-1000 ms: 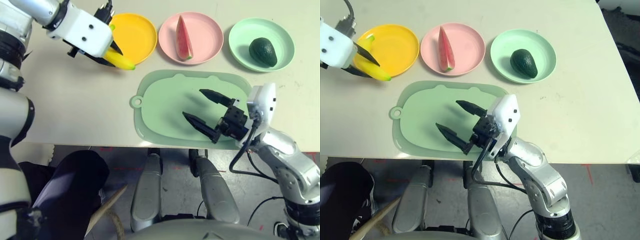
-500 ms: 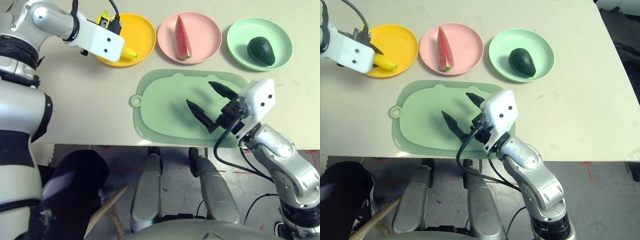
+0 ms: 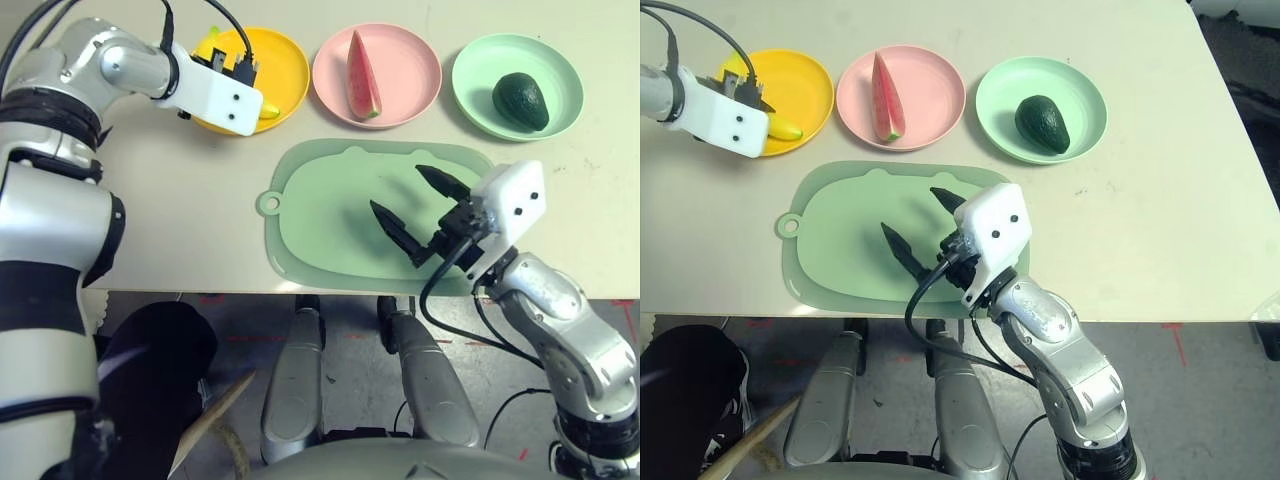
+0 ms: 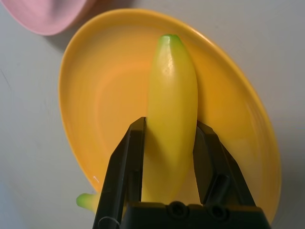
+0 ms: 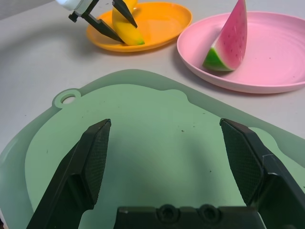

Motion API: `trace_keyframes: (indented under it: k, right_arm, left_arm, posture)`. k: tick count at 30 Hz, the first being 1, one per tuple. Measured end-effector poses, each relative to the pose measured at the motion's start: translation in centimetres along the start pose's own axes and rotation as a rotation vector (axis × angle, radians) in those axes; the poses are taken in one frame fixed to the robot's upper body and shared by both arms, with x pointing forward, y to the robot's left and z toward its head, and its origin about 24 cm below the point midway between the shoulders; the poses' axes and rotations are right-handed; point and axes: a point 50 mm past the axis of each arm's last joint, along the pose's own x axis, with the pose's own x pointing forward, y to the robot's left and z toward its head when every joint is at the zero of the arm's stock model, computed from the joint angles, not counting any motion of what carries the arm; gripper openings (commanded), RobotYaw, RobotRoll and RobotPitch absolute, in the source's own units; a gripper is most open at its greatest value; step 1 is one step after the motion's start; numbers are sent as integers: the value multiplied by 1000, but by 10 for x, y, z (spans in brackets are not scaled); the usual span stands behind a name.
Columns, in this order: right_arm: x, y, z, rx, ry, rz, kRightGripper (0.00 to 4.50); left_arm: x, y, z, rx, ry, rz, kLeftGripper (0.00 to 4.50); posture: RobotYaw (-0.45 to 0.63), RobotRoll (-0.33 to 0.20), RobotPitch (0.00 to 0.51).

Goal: Place the fruits into color-matched plates.

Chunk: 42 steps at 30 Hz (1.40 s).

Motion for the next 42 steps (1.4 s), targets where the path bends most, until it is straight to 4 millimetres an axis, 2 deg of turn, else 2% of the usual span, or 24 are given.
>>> trace_keyframes:
  k: [6, 15, 22, 25, 28, 29, 34, 35, 39, 42]
  right_arm:
    - [-1, 0, 0, 1, 5, 0, 4500]
    - [-1, 0, -1, 1, 10, 0, 4500]
    - [0, 0, 0, -2, 7, 9, 4500]
    - [-4, -9, 0, -7, 11, -6, 4500]
    - [-10, -37, -1, -30, 33, -82, 4500]
    - [-8, -57, 0, -48, 34, -129, 4500]
    - [-14, -131, 18, -118, -16, -339, 4500]
    - [-21, -145, 19, -129, -14, -377, 4500]
    - [-42, -178, 12, -106, 13, -465, 4500]
    - [-65, -203, 15, -83, 13, -539, 4500]
  left_arm:
    - [2, 1, 1, -30, -16, 6, 1471]
    - [0, 7, 2, -41, -19, 52, 4422]
    - [-3, 8, 1, -41, -19, 49, 4470]
    - [-10, 9, -1, -66, -38, 56, 4470]
    - [-27, 13, -7, -156, -95, 122, 4470]
    - [-36, 13, -11, -221, -127, 160, 4470]
    - [-62, 14, -22, -438, -267, 302, 4470]
    - [-69, 11, -27, -494, -284, 344, 4470]
    - [-90, -7, -42, -671, -297, 468, 4470]
    - [-101, -33, -51, -835, -283, 567, 4470]
  posture:
    - [-54, 0, 430]
    - [-49, 0, 419]
    - [-40, 0, 420]
    - [-41, 0, 422]
    - [-44, 0, 424]
    - [-40, 0, 424]
    - [-14, 0, 422]
    - [-8, 0, 422]
    - [3, 0, 422]
    - [20, 0, 422]
